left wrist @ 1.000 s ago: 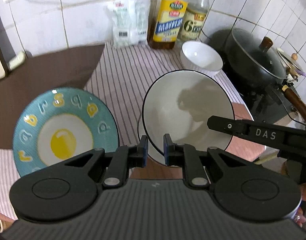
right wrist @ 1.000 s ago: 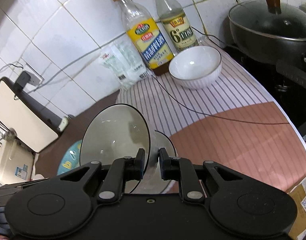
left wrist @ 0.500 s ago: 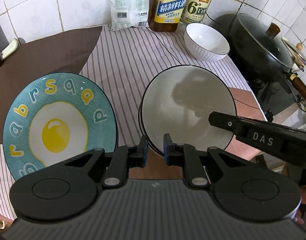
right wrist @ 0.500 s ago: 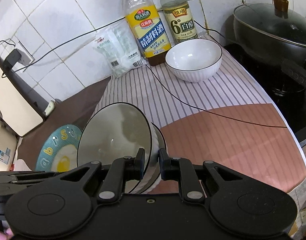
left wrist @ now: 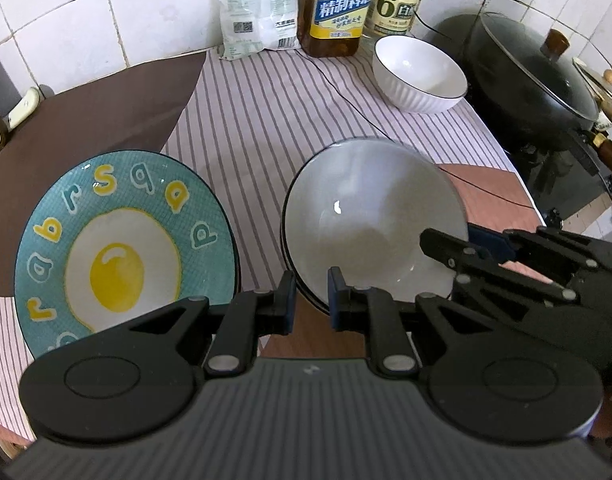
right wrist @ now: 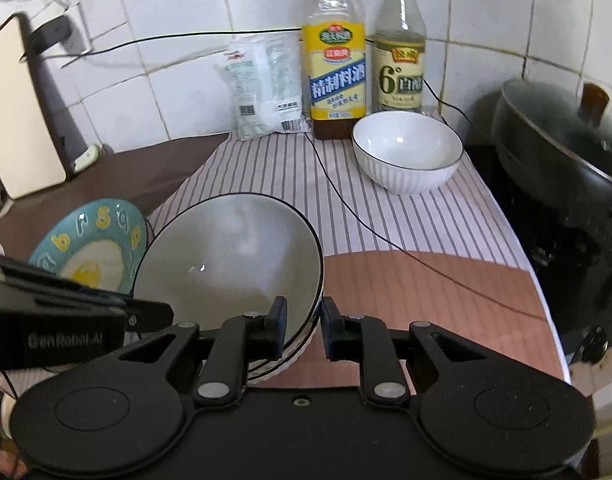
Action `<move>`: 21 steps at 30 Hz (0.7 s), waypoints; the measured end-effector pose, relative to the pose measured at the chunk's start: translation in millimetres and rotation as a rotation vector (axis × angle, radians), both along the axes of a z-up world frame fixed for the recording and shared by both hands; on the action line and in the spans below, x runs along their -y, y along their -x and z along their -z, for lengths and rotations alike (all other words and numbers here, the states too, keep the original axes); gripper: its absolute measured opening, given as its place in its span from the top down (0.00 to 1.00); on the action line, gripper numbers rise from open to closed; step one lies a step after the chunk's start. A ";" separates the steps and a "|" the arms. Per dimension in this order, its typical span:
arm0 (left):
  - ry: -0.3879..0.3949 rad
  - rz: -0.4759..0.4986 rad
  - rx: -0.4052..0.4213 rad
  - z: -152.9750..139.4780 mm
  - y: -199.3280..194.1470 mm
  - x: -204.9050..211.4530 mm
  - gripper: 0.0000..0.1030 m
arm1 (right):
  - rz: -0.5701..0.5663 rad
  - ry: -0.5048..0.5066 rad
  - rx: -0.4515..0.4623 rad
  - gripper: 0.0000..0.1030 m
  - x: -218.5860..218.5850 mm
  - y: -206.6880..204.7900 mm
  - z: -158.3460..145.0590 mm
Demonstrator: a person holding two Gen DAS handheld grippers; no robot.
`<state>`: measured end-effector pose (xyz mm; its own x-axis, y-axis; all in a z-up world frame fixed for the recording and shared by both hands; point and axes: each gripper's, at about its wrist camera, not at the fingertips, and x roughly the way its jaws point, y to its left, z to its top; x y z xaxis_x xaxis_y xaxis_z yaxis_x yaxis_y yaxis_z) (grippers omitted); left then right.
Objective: Organize plates and bowls
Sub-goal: 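Carry the nested bowls beside the plate stack and open the left gripper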
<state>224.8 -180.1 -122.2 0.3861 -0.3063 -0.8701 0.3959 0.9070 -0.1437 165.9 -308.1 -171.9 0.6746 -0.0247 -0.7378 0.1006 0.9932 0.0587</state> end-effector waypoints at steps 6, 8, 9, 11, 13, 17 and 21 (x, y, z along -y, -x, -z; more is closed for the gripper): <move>0.017 0.014 -0.018 -0.2 -2.4 -2.1 0.81 | -0.041 0.010 0.050 0.75 -1.0 5.9 1.7; 0.023 0.030 -0.026 -3.1 -3.2 -3.9 0.78 | -0.051 0.005 0.080 0.75 0.8 10.7 -2.5; 0.026 0.037 -0.027 -5.6 -3.4 -5.0 0.74 | -0.060 0.007 0.095 0.74 1.6 12.9 -5.0; 0.021 0.056 -0.021 -12.0 -3.2 -6.2 0.71 | -0.092 0.033 0.130 0.72 1.4 18.3 -13.1; 0.010 0.077 0.007 -21.6 -1.8 -7.1 0.70 | -0.115 0.053 0.161 0.68 1.8 20.8 -23.2; 0.022 0.091 0.062 -46.4 -6.0 -12.0 0.67 | -0.135 0.065 0.237 0.60 9.6 26.3 -46.4; 0.069 0.078 0.123 -68.7 -19.4 -14.5 0.63 | -0.099 0.083 0.283 0.53 23.5 22.0 -58.1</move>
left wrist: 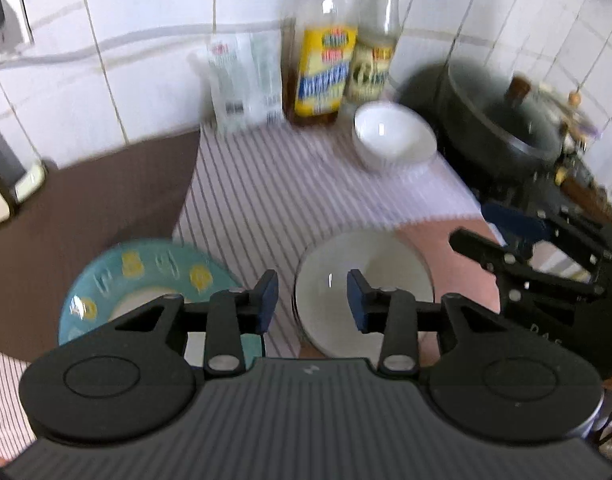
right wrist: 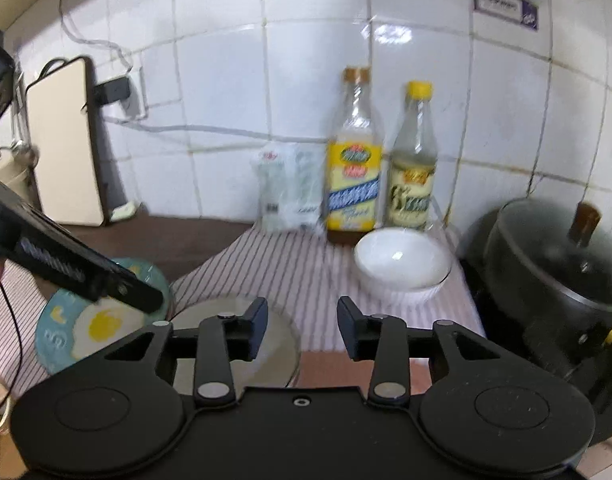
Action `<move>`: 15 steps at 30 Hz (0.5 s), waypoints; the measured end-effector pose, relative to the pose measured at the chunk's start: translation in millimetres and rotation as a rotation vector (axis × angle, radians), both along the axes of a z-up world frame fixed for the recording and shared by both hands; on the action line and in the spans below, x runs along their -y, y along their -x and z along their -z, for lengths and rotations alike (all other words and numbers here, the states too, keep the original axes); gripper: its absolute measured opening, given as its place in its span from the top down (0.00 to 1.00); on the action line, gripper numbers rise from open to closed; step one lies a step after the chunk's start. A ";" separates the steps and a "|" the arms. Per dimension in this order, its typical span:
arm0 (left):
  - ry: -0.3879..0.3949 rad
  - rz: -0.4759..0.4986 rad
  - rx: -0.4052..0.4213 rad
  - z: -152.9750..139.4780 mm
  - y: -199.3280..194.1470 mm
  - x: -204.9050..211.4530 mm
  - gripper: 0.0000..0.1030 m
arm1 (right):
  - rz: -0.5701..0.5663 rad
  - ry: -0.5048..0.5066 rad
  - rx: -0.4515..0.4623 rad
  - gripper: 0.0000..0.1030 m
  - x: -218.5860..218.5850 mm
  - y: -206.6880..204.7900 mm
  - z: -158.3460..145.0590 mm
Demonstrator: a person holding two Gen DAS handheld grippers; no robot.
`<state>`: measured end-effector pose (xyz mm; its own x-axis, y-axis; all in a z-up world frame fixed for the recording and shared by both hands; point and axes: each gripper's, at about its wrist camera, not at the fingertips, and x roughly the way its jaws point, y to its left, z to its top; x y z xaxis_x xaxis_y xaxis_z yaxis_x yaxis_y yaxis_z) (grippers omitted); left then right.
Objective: Organize plates and bowls
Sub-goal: 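Carry the nested bowls beside the plate stack and open the left gripper, then grasp the rim of the last white bowl by the bottles with left gripper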
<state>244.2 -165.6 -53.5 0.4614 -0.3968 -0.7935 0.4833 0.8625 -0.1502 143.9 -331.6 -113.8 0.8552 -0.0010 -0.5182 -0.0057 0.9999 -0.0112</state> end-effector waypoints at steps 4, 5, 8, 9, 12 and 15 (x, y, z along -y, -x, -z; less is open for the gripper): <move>0.046 -0.013 0.039 -10.8 -20.0 6.0 0.61 | 0.060 -0.010 0.008 0.46 15.7 -13.7 0.3; 0.059 -0.016 0.044 -11.5 -25.5 8.4 0.60 | 0.072 -0.012 0.008 0.45 19.0 -17.8 1.2; 0.071 -0.021 0.085 -9.9 -41.8 18.0 0.60 | 0.100 -0.021 0.013 0.39 27.6 -29.6 6.0; 0.064 -0.023 0.097 -7.4 -46.2 21.0 0.59 | 0.107 -0.026 0.016 0.37 31.0 -34.7 8.2; 0.075 -0.012 0.104 2.6 -63.8 32.3 0.55 | 0.132 -0.039 0.008 0.33 40.4 -47.5 15.5; 0.087 -0.004 0.111 14.2 -79.0 44.8 0.53 | 0.149 -0.059 -0.021 0.29 48.6 -61.5 24.6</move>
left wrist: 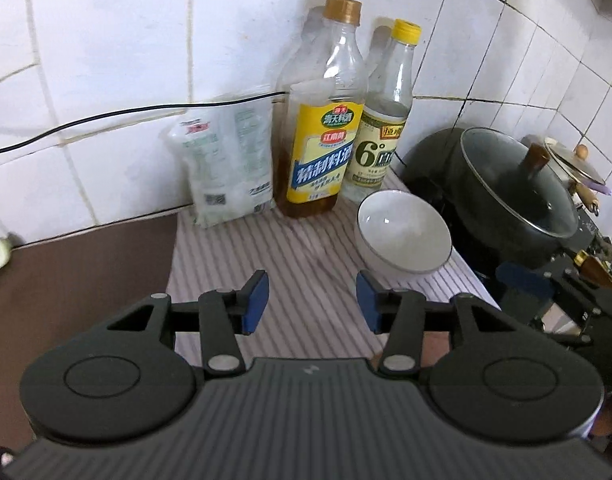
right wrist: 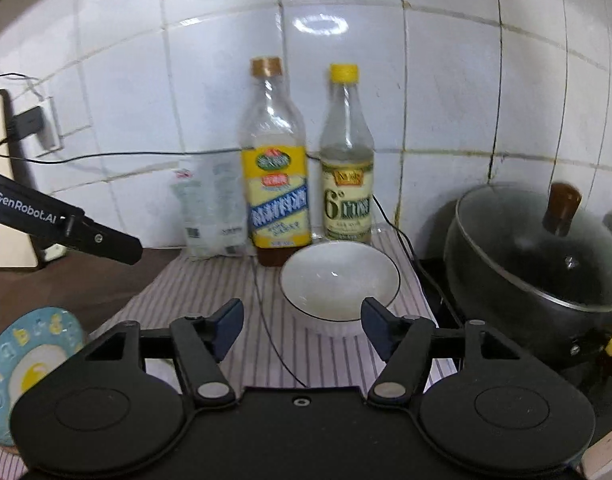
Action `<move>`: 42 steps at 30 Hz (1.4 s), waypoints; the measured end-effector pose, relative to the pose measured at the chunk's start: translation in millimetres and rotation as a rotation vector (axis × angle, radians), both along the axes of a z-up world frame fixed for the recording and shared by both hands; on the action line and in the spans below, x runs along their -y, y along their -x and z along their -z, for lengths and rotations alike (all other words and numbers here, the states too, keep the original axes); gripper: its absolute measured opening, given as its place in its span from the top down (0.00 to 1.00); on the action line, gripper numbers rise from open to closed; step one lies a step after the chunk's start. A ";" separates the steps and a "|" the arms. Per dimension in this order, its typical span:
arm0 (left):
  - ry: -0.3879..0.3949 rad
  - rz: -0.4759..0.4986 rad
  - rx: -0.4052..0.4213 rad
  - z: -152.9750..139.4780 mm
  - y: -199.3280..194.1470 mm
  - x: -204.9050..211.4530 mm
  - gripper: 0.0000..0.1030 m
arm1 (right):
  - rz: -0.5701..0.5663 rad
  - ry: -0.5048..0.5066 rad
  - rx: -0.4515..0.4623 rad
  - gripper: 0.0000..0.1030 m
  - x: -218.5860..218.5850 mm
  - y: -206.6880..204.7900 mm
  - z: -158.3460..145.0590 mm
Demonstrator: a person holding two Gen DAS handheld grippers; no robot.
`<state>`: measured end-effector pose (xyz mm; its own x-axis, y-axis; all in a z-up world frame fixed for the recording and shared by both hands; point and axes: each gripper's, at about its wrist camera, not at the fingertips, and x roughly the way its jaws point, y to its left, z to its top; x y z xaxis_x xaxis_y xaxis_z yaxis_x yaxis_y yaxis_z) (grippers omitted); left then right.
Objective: Organize plates and bowls
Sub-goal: 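Grasp the rim of the last white bowl by the bottles with left gripper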
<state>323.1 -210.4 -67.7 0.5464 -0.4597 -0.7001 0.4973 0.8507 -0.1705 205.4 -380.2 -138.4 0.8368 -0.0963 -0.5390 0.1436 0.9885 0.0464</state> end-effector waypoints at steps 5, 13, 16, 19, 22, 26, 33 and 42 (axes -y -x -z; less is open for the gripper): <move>0.070 0.006 -0.024 19.1 -26.0 17.1 0.51 | 0.012 -0.037 -0.027 0.14 7.6 -20.4 22.5; 0.062 0.054 -0.094 51.3 -67.5 53.6 0.48 | 0.026 -0.043 -0.084 0.09 21.5 -47.7 56.5; 0.056 0.089 -0.124 63.9 -80.8 65.6 0.48 | 0.029 -0.045 -0.091 0.08 27.5 -58.2 66.1; 0.043 0.101 -0.142 75.7 -89.7 75.7 0.48 | 0.033 -0.053 -0.089 0.08 31.2 -66.5 73.3; 0.045 0.116 -0.164 85.8 -96.6 81.7 0.50 | 0.031 -0.008 -0.080 0.07 28.6 -73.3 79.7; 0.101 0.110 -0.208 93.3 -102.5 79.6 0.63 | 0.025 0.098 -0.075 0.06 19.1 -76.9 87.1; 0.072 0.141 -0.225 93.5 -96.9 89.2 0.89 | 0.011 0.101 -0.045 0.06 19.1 -78.0 86.4; 0.030 0.152 -0.209 79.8 -90.7 89.7 0.89 | -0.016 0.046 -0.053 0.05 22.6 -78.7 71.3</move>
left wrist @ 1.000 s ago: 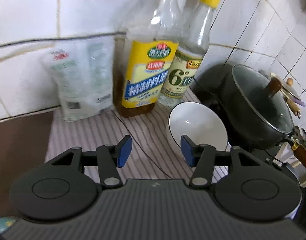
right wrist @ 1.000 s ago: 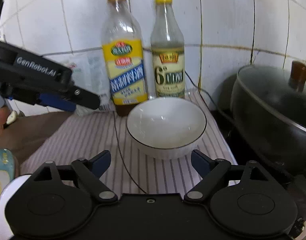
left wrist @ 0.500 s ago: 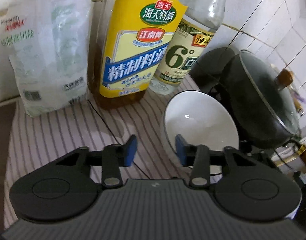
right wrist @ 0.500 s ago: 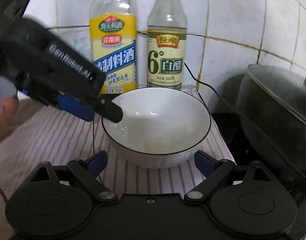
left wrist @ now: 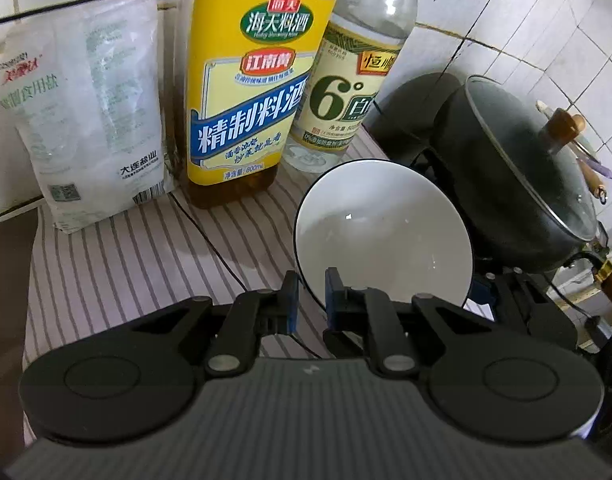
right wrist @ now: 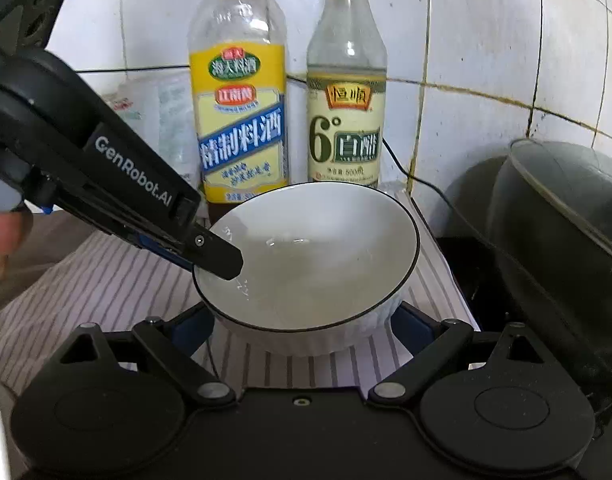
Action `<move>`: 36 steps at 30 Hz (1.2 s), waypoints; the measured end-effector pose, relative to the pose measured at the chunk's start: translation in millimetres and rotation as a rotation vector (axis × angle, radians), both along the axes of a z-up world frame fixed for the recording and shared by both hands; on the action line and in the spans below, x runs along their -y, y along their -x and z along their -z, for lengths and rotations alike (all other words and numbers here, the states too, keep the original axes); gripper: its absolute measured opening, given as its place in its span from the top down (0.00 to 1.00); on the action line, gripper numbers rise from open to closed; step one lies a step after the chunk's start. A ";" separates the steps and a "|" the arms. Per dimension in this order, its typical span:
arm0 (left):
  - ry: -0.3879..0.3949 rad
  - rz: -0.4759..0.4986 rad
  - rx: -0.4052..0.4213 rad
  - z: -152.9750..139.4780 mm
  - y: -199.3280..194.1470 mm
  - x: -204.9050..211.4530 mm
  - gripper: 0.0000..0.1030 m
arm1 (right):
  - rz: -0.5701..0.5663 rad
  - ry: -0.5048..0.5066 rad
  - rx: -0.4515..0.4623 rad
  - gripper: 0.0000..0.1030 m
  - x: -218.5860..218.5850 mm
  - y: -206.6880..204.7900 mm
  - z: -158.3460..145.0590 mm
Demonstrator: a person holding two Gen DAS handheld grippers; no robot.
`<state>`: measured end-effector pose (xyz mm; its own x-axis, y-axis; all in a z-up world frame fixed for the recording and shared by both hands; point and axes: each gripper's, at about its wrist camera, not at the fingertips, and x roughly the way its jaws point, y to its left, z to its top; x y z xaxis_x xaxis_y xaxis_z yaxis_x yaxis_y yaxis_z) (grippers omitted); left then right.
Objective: Organize plates and bowls
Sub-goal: 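Grasp the rim of the last white bowl by the bottles with left gripper, then carry the bowl with the left gripper and lower it into the nested bowls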
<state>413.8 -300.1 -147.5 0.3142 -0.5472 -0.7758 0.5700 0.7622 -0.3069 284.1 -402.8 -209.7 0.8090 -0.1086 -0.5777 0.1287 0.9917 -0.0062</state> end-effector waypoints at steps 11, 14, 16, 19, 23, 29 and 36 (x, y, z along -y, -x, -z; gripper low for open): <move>-0.038 0.017 0.081 -41.0 38.8 -16.5 0.89 | -0.010 -0.001 0.039 0.05 -17.2 33.0 -35.2; -0.039 0.010 0.121 -54.0 57.4 -24.8 0.89 | -0.007 -0.011 0.064 0.05 -24.8 47.4 -48.5; -0.050 0.005 0.142 -62.3 69.0 -30.4 0.89 | -0.011 -0.013 0.079 0.05 -31.2 57.6 -57.0; -0.062 -0.004 0.167 -74.7 85.1 -40.0 0.89 | -0.021 -0.019 0.109 0.05 -40.5 72.1 -69.7; -0.065 -0.016 0.182 -91.3 105.9 -56.2 0.89 | -0.039 -0.014 0.132 0.05 -54.4 88.3 -86.1; -0.077 -0.030 0.206 -111.1 136.6 -76.5 0.89 | -0.063 -0.016 0.154 0.05 -72.3 114.9 -105.8; -0.097 -0.050 0.194 -117.2 163.6 -95.8 0.88 | -0.098 -0.020 0.130 0.05 -88.8 137.7 -116.0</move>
<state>250.1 -204.3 -30.3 0.4874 -0.4531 -0.7464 0.5718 0.8116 -0.1193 146.4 -313.9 -93.7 0.8833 -0.0150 -0.4685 0.0295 0.9993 0.0236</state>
